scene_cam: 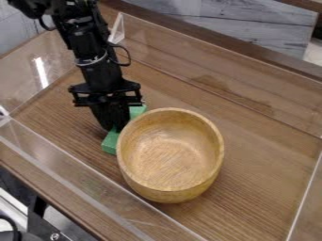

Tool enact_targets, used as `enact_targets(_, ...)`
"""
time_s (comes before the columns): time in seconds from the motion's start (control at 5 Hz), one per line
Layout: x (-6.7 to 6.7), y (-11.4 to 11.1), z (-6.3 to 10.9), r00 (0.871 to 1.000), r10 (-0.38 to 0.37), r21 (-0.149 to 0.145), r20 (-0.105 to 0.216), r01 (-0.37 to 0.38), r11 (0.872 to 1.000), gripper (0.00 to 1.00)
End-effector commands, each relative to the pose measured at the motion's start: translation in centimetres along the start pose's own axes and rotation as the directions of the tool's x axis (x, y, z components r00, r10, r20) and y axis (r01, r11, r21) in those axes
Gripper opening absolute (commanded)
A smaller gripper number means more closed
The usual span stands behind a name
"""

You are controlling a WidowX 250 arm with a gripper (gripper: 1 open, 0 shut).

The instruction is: Put the green block in the brown bowl

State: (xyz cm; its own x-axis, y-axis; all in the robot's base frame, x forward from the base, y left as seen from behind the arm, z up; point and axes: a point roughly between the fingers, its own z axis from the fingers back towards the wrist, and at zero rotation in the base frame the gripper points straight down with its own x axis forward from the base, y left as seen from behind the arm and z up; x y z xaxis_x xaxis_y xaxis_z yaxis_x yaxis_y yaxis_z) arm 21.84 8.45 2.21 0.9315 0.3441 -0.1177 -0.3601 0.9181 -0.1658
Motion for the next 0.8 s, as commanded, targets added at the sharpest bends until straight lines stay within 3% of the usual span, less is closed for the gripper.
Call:
enact_targets(0.0,-1.1,0.3,-0.3,0.997,0.031,0.029,-0.065,-0.029,0.999,0.0)
enact_targets(0.4,-2.5,-0.3,2.0,0.991,0.016,0.061,-0.13,-0.008,0.998,0.0)
enact_targets(0.6,-3.2,-1.1,4.5,0.987,0.0,0.068,-0.16,0.011,0.998,0.0)
